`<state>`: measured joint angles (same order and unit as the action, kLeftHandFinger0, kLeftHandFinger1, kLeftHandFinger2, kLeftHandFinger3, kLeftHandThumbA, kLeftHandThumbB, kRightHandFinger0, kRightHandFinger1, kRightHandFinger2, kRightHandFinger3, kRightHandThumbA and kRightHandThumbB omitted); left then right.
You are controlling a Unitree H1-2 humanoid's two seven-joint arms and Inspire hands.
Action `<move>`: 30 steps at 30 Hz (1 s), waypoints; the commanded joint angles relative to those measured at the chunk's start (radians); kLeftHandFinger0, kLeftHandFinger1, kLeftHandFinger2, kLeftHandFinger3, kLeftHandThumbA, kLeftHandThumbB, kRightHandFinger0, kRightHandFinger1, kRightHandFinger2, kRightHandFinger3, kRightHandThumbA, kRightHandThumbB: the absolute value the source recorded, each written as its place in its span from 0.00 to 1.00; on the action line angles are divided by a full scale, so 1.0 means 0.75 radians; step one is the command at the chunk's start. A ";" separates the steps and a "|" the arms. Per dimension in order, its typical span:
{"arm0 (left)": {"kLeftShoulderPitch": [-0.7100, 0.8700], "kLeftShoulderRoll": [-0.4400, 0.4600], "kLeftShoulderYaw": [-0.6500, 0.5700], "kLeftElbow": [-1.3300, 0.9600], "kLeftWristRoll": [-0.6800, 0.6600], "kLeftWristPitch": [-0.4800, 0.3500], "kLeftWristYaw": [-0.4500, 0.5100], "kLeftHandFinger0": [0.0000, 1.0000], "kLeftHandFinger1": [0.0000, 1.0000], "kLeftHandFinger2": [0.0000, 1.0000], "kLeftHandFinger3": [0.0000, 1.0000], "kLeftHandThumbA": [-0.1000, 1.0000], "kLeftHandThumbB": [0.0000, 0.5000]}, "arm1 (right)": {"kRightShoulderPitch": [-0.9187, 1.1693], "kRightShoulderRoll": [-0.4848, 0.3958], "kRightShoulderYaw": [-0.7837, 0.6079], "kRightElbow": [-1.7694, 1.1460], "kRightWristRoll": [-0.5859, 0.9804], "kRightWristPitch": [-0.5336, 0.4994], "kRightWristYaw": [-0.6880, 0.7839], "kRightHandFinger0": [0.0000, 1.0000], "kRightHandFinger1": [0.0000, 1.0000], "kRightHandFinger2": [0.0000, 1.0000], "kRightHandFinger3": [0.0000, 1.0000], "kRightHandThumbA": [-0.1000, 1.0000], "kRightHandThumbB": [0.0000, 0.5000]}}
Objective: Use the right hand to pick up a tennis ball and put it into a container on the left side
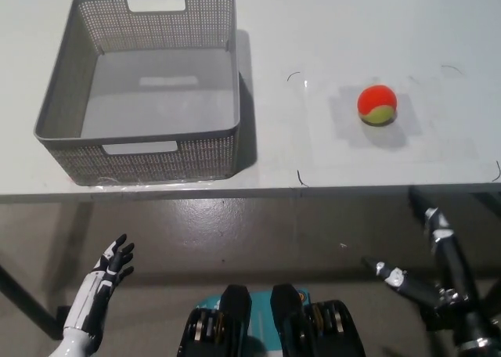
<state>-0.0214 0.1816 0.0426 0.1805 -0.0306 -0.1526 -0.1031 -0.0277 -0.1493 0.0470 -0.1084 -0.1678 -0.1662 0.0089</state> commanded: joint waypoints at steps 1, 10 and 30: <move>-0.012 0.025 0.007 -0.018 -0.018 -0.054 -0.022 1.00 1.00 1.00 1.00 0.95 0.37 | -0.058 -0.061 -0.011 -0.212 -0.187 0.140 0.020 1.00 1.00 1.00 1.00 1.00 0.66; -0.010 0.027 0.001 -0.021 -0.008 -0.052 -0.023 1.00 1.00 1.00 1.00 0.96 0.36 | -0.365 -0.260 0.029 -0.334 -0.388 0.526 0.226 1.00 1.00 1.00 1.00 1.00 0.85; -0.046 0.062 0.000 -0.007 -0.008 -0.042 -0.042 1.00 1.00 1.00 1.00 0.95 0.40 | -1.184 -0.461 0.352 0.366 -0.479 0.806 0.566 1.00 1.00 1.00 1.00 1.00 0.95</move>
<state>-0.0369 0.2072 0.0437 0.1869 -0.0335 -0.1525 -0.1177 -0.8082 -0.4799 0.2910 0.0986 -0.4962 0.3867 0.3665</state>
